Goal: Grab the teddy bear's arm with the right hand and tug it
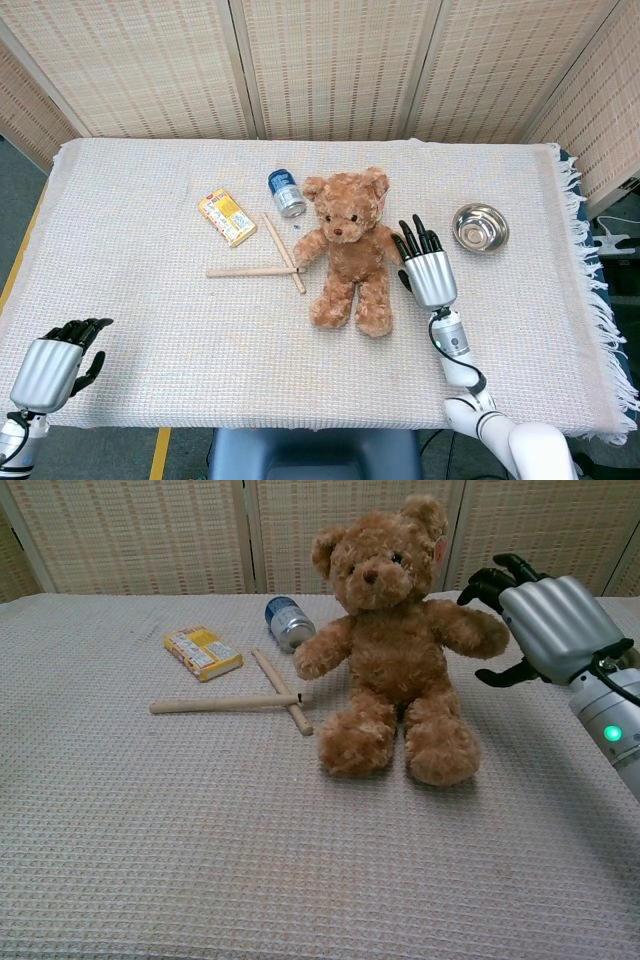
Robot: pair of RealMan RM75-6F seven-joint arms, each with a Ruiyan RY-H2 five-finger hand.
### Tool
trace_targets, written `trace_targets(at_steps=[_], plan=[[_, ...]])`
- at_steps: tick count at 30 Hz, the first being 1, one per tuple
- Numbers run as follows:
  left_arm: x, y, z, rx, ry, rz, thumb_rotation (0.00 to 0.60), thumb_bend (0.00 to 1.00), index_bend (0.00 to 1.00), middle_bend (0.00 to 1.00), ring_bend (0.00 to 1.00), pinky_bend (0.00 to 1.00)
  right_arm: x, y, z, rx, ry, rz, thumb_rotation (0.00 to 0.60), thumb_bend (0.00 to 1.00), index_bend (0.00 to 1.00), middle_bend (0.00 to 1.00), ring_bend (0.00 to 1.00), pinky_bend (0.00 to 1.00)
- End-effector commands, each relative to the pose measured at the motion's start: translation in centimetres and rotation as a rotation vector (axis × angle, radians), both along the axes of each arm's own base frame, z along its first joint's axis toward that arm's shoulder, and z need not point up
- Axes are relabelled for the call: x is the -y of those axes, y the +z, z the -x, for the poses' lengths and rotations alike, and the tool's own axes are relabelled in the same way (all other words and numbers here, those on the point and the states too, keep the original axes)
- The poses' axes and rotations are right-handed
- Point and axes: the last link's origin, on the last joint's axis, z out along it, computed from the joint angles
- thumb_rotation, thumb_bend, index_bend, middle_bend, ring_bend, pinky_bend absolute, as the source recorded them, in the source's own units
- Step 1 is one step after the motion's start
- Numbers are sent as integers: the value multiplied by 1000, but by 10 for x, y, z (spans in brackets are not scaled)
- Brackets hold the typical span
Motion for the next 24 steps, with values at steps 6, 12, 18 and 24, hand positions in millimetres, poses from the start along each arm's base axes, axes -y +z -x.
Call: trace_targets(at_steps=[6, 12, 18, 24], plan=[[1, -1, -1, -1, -5, 5, 600, 440, 266, 335, 342, 552, 11, -2, -7, 19, 7, 8, 600, 117, 329, 186, 32, 344], [1, -1, -1, 0, -6, 6, 600, 439, 266, 335, 342, 552, 17, -1, -8, 19, 1, 20, 600, 139, 359, 204, 47, 375], [1, -1, -1, -1, -8, 10, 600, 440, 266, 335, 343, 552, 21, 0, -6, 23, -18, 23, 600, 168, 398, 222, 69, 416], [1, -2, -1, -3, -8, 13, 600, 440, 266, 335, 343, 552, 21, 1, -4, 26, -22, 25, 600, 185, 461, 249, 89, 445]])
